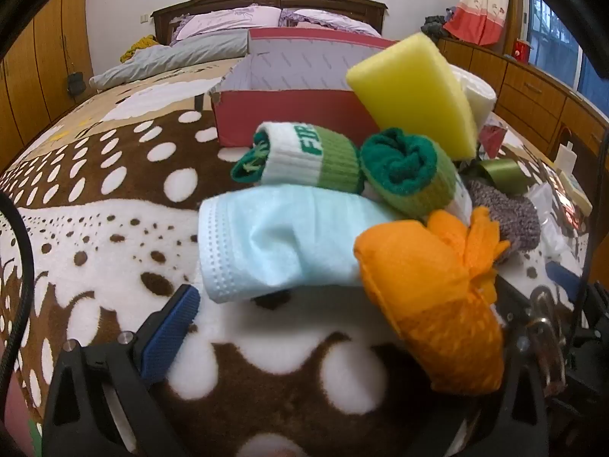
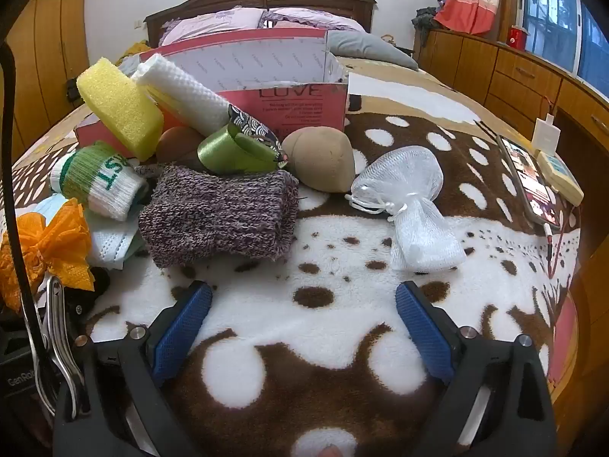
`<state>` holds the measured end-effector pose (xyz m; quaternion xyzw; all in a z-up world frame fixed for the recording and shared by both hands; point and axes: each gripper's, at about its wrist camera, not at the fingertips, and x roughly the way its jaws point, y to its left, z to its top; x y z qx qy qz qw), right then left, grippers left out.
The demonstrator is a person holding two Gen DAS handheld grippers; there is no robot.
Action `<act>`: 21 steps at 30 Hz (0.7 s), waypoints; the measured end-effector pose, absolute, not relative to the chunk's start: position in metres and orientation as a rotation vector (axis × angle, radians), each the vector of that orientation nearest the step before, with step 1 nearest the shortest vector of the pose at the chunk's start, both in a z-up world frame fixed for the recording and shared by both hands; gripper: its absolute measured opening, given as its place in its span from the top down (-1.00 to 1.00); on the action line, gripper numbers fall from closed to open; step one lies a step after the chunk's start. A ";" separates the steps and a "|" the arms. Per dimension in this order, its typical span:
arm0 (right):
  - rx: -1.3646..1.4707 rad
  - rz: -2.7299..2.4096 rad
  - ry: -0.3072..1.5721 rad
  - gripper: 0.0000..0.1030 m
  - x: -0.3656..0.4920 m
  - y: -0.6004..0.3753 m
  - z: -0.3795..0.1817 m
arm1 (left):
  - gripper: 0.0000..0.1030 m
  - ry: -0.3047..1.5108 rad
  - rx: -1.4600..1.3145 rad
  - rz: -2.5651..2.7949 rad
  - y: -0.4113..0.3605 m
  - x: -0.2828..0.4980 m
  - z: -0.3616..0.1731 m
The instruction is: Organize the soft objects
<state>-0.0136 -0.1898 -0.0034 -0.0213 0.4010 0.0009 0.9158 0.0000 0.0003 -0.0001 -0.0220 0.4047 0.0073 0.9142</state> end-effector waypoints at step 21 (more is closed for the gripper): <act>-0.039 0.004 0.827 -0.93 -0.012 -0.190 -0.004 | -0.99 0.829 -0.038 0.018 0.000 0.000 0.000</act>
